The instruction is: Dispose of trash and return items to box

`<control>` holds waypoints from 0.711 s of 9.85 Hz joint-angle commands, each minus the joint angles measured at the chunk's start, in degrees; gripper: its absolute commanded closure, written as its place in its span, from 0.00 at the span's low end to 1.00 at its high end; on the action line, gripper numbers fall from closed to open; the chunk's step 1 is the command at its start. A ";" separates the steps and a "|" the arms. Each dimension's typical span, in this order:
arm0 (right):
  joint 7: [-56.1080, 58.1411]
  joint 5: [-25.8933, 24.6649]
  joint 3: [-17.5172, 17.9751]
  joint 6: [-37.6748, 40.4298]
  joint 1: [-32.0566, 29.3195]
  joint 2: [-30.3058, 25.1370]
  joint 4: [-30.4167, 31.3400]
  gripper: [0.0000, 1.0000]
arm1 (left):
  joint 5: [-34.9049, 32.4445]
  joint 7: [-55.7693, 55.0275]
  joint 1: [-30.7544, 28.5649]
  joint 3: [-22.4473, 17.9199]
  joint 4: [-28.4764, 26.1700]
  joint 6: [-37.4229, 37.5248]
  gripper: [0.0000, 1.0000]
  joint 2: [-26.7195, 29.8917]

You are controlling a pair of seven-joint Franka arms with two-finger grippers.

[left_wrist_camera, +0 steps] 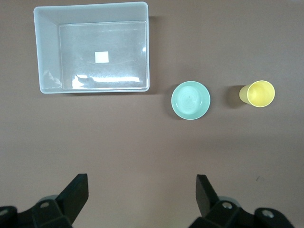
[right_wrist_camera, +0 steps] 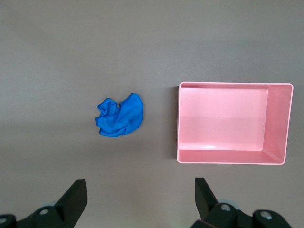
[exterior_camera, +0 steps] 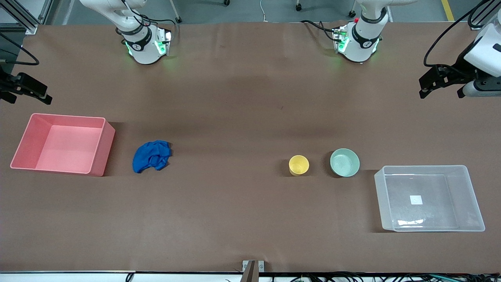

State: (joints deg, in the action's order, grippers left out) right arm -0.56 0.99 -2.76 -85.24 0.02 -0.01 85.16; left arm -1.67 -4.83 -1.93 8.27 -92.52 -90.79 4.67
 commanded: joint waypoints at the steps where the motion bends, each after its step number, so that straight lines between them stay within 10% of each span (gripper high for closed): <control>1: 0.03 -0.29 0.39 0.52 -0.46 -0.08 -0.25 0.00 | 0.35 0.61 -0.01 -0.09 0.23 1.93 0.00 -1.24; 7: 0.03 -0.29 0.39 0.52 -0.46 -0.08 -0.34 0.00 | 0.61 -0.53 -0.01 -0.09 0.06 1.15 0.00 -5.26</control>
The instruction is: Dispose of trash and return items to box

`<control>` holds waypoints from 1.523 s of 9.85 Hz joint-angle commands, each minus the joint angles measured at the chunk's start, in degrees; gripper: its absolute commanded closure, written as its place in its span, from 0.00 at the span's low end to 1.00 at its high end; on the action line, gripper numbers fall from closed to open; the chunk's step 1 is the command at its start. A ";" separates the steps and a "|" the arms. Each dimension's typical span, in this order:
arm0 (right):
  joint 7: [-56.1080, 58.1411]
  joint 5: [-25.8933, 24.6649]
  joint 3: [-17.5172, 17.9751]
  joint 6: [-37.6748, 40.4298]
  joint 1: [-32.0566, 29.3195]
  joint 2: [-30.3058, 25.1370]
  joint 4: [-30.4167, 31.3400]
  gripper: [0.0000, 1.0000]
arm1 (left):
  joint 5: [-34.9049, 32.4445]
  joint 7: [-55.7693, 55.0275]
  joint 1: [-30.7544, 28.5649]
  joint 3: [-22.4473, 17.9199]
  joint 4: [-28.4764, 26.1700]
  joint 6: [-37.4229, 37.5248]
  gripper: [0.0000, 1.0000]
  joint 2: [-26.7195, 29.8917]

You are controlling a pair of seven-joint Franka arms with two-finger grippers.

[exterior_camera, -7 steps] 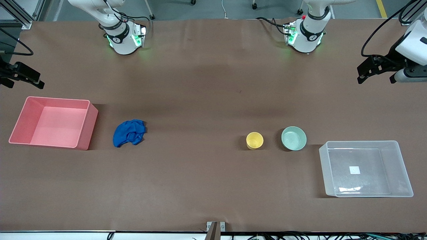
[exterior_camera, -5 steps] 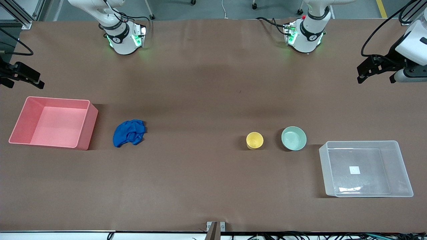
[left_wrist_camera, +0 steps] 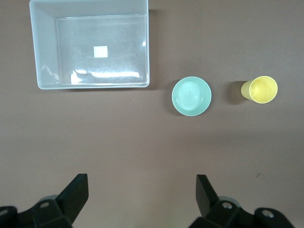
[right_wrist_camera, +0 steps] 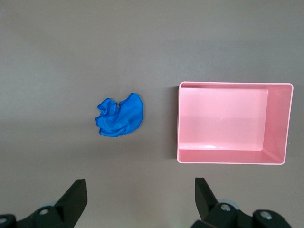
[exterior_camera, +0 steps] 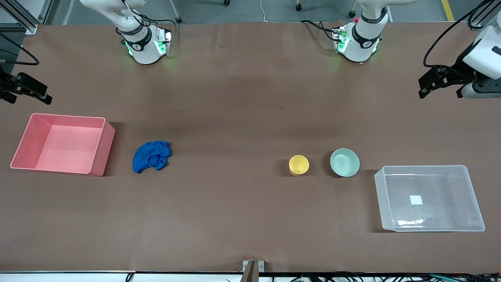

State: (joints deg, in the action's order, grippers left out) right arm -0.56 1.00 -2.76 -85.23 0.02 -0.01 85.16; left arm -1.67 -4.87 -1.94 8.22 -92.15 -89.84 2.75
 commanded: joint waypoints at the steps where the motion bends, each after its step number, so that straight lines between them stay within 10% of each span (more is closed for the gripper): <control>1: 0.03 -0.29 0.39 0.50 -0.46 -0.08 -0.35 0.00 | 0.52 -0.76 0.09 -0.05 -1.44 -2.42 0.00 -4.85; 12: -1.28 -0.20 0.39 0.41 -0.29 0.10 -0.35 0.00 | 0.17 -14.10 1.59 1.18 -28.67 -45.01 0.00 -15.04; 15: -1.90 0.59 0.39 -0.64 -0.28 0.10 -0.35 0.00 | 0.17 -17.45 1.59 1.18 -32.30 -56.39 0.16 -20.84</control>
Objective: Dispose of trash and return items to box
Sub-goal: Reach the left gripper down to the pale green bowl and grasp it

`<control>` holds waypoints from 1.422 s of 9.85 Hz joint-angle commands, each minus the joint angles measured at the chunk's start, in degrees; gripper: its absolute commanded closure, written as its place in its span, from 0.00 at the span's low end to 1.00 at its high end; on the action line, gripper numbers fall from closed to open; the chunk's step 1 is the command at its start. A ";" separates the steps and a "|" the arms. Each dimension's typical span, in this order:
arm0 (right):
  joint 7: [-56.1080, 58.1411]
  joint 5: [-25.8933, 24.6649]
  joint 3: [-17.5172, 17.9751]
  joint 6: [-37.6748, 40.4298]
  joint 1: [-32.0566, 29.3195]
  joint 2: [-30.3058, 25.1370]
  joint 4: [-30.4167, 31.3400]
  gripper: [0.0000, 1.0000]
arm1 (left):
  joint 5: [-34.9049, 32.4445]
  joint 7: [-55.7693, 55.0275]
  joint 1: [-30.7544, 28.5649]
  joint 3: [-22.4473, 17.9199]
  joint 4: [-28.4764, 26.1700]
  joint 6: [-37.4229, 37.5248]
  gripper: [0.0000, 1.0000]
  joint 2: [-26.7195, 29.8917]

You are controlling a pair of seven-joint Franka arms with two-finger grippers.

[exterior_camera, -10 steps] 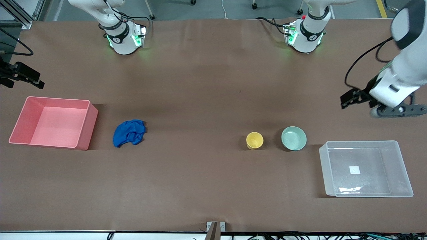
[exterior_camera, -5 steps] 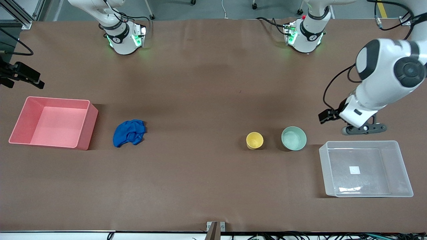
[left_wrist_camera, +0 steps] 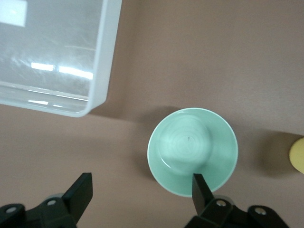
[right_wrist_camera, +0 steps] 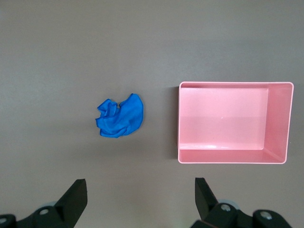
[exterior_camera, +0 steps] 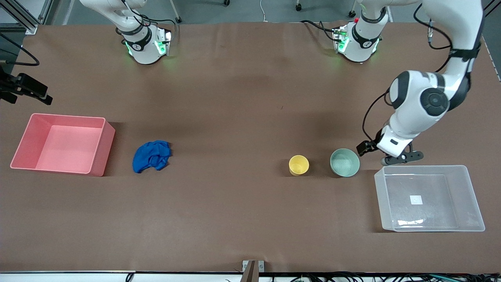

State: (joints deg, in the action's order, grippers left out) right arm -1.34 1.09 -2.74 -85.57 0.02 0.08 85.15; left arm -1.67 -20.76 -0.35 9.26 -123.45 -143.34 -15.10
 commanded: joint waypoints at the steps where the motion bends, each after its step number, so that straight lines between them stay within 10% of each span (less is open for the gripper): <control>1: -1.12 0.49 0.36 -0.30 -0.28 0.00 -0.34 0.00 | 0.17 -2.61 0.00 0.06 -1.00 -3.95 0.21 -4.31; 11: -1.12 0.58 0.45 -0.48 -0.19 0.09 -0.42 0.00 | 0.17 -3.59 0.27 0.14 1.11 -8.80 1.00 -12.15; 14: -1.21 1.36 0.45 -1.45 0.07 0.27 -0.25 0.00 | 0.00 -3.23 -0.26 0.14 4.61 -4.27 1.00 -7.16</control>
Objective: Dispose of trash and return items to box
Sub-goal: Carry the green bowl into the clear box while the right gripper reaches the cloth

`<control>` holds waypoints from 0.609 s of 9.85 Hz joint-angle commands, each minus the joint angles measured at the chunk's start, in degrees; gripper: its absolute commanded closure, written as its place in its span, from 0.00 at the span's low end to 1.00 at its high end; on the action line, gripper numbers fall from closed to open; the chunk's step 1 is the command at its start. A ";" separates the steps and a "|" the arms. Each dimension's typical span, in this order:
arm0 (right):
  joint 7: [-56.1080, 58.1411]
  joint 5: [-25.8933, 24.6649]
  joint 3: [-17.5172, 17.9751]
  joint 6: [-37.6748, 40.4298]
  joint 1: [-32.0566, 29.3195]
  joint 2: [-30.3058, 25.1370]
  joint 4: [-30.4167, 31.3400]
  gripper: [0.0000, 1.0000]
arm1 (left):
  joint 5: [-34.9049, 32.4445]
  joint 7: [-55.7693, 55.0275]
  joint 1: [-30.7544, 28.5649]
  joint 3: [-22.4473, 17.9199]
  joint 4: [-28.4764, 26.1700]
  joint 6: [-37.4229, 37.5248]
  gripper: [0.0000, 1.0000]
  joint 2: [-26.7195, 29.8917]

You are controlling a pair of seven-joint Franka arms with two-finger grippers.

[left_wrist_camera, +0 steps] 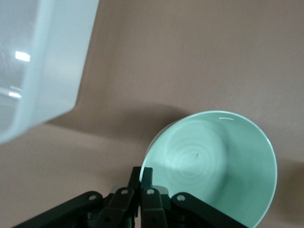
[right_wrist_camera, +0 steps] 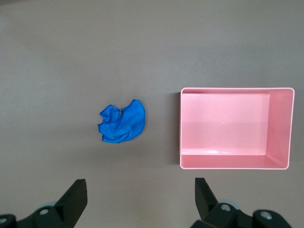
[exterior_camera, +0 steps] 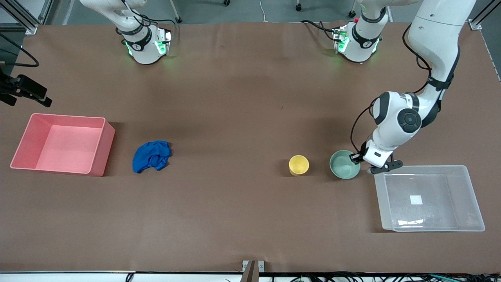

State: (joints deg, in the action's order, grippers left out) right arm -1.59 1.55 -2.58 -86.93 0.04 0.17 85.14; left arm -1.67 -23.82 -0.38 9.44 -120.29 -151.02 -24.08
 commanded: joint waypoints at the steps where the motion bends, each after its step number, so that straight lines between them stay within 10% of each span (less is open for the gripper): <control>1: -0.96 1.78 0.30 -0.08 0.14 0.19 -0.15 0.00 | 0.00 0.17 -0.50 -0.03 5.29 8.85 1.00 3.06; 6: -0.88 2.41 0.21 -8.11 2.60 1.50 9.56 0.00 | -3.94 12.27 -4.00 -1.44 27.37 30.16 1.00 0.45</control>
State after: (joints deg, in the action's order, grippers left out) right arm -1.81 3.35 -2.18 -90.21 2.65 1.83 89.56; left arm -3.49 -15.48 -2.46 8.16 -97.13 -123.02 -19.29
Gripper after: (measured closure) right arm 0.000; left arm 0.969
